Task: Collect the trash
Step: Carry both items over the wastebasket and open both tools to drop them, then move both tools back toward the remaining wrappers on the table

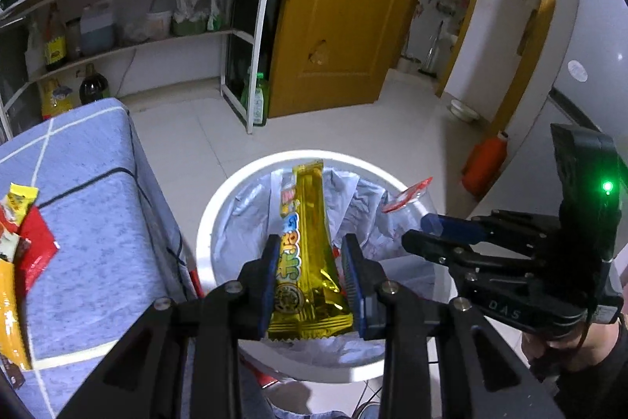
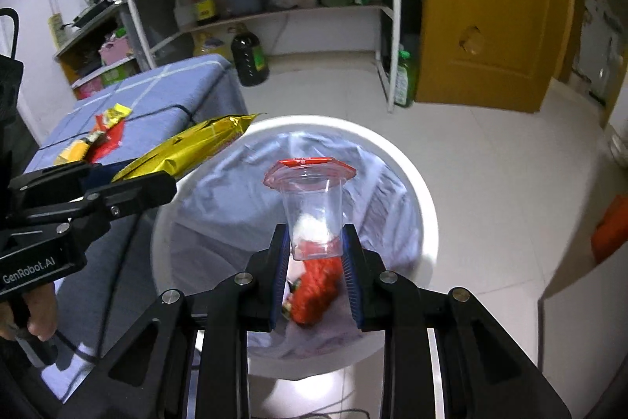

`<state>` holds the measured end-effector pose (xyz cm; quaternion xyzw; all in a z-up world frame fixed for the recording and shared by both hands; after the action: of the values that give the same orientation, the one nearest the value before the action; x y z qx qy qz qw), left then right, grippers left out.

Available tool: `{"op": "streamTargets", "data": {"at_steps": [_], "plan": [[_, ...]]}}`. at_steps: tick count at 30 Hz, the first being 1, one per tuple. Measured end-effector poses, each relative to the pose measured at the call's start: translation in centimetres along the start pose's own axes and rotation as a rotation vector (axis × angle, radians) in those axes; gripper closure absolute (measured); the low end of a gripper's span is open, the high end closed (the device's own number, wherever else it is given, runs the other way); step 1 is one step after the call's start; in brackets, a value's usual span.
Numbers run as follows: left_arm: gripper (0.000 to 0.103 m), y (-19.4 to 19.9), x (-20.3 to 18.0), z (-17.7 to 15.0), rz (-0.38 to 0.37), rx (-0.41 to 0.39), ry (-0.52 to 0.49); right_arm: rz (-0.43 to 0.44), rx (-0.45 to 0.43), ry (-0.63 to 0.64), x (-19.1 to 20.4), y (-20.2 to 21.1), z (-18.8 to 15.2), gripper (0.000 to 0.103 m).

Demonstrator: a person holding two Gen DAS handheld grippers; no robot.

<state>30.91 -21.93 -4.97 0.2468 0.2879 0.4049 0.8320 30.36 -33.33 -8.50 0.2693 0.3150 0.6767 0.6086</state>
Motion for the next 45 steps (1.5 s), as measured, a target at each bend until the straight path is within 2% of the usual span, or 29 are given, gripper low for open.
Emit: {"op": "streamTargets", "data": {"at_steps": [3,12,21,24,29,33,37,45], "plan": [[0.051,-0.6,0.4,-0.4,0.004,0.01,0.023,-0.009,0.026,0.004,-0.4,-0.8,-0.5,0.075],[0.05,0.7,1.0,-0.3,0.002,-0.022,0.041,-0.029,0.004,0.006,-0.4,0.0,-0.1,0.075],[0.05,6.4,3.4,-0.2,0.048,-0.102,0.065,-0.005,-0.087,0.022,2.1,3.0,1.6,0.075],[0.049,8.8,4.6,-0.6,0.075,-0.129,0.071,0.03,-0.12,0.029,3.9,4.0,2.1,0.075],[0.047,12.8,7.8,-2.1,0.132,-0.163,0.103,0.147,-0.142,0.072,9.3,5.5,2.4,0.07],[0.045,16.0,11.1,-3.7,0.186,-0.189,0.151,0.227,-0.134,0.134,14.2,5.8,2.6,0.068],[0.042,18.7,14.9,-5.3,0.251,-0.211,0.201,0.298,-0.117,0.184,18.5,5.4,2.9,0.062],[0.042,21.4,20.9,-7.7,0.343,-0.215,0.269,0.4,-0.063,0.219,24.7,3.4,3.6,0.061]]}}
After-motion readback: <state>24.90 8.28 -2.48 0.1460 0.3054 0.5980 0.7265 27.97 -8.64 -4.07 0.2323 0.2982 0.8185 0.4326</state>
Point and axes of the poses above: each gripper's, at about its wrist camera, not at the fingertips, and y roughly against the way its jaws point, x to its left, z to its top, the point moved 7 cm from there along -y, roughly the way its jaws point, and after that the axes turned 7 degrees about -z, right-handed, at the moved point
